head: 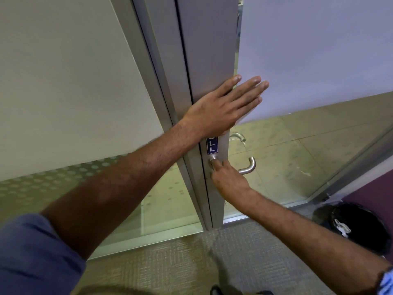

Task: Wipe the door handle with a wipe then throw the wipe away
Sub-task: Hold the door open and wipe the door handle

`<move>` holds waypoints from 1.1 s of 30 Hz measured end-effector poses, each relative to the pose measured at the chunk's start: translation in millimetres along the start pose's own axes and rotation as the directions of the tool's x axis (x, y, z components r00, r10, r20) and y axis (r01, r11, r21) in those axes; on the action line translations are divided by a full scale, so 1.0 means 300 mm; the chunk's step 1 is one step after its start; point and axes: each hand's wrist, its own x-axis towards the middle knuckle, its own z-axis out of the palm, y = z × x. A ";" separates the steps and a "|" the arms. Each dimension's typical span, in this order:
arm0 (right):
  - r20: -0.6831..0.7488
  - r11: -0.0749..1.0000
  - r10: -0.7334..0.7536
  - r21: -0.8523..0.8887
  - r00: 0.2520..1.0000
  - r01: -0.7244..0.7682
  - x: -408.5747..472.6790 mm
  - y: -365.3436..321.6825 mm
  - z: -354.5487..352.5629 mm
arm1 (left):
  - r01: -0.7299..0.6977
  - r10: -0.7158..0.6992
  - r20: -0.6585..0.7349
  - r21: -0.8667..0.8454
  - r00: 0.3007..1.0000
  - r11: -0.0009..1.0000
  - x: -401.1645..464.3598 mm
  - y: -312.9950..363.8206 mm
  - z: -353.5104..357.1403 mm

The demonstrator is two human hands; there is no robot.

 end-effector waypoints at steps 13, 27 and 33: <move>-0.237 0.912 0.151 0.409 0.960 -0.042 0.032 0.038 -0.003 | 0.008 -0.008 0.017 0.003 1.000 1.000 -0.006 -0.001 0.007; -0.006 0.987 -0.120 -0.106 0.993 0.119 -0.004 0.028 0.029 | 0.013 -0.013 0.008 0.022 1.000 1.000 -0.002 -0.004 -0.005; -0.044 0.966 -0.219 -0.152 0.975 0.211 -0.087 0.199 0.072 | 0.012 -0.012 0.008 0.023 1.000 1.000 0.000 -0.003 -0.004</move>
